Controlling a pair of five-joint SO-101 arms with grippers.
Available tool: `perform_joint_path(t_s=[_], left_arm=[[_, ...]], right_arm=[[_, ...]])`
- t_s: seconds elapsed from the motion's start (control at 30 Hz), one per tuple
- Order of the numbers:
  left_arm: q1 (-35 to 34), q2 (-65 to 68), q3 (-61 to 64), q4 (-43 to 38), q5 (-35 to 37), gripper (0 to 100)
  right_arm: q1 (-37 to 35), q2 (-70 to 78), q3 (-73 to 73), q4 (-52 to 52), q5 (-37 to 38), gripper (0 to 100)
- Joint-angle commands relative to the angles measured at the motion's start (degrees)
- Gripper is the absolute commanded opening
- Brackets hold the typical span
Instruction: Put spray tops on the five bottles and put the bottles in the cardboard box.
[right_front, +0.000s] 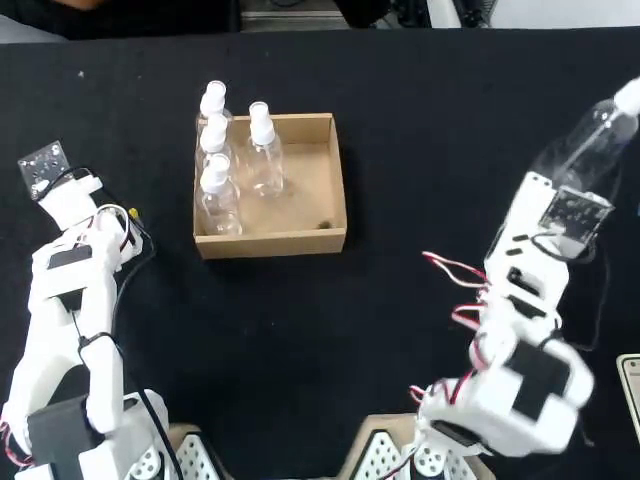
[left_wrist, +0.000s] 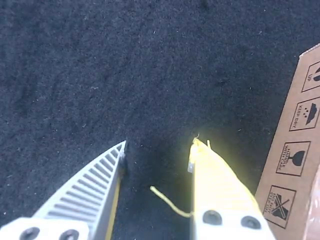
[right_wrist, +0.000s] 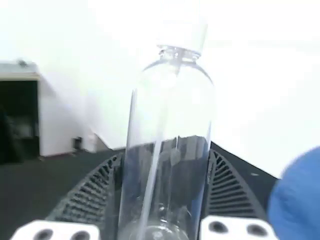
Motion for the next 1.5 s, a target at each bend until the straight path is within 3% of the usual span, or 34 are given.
perform_joint_path(t_s=[0.0, 0.4, 0.8, 1.07, 1.27, 1.47], left_arm=[[0.0, -1.7, -0.2, -1.0, 0.6, 18], [0.0, -1.7, -0.2, -1.0, 0.6, 18], [0.0, -1.7, -0.2, -1.2, 0.6, 18], [0.0, -1.7, -0.2, -1.1, 0.6, 18], [0.0, -1.7, -0.2, -1.2, 0.6, 18], [0.0, -1.7, -0.2, -1.2, 0.6, 18]], right_arm=[[2.7, 8.8, -7.0, -9.2, 1.8, 14.5], [4.0, 45.8, -23.8, -35.6, 2.1, 14.5], [4.7, 57.5, -31.3, -35.5, 2.1, 14.8], [3.4, 57.1, -31.5, -27.3, 2.1, 15.2], [2.7, 56.1, -31.4, -27.3, 2.1, 28.7], [1.2, 55.6, -31.4, -27.5, 2.1, 31.8]])
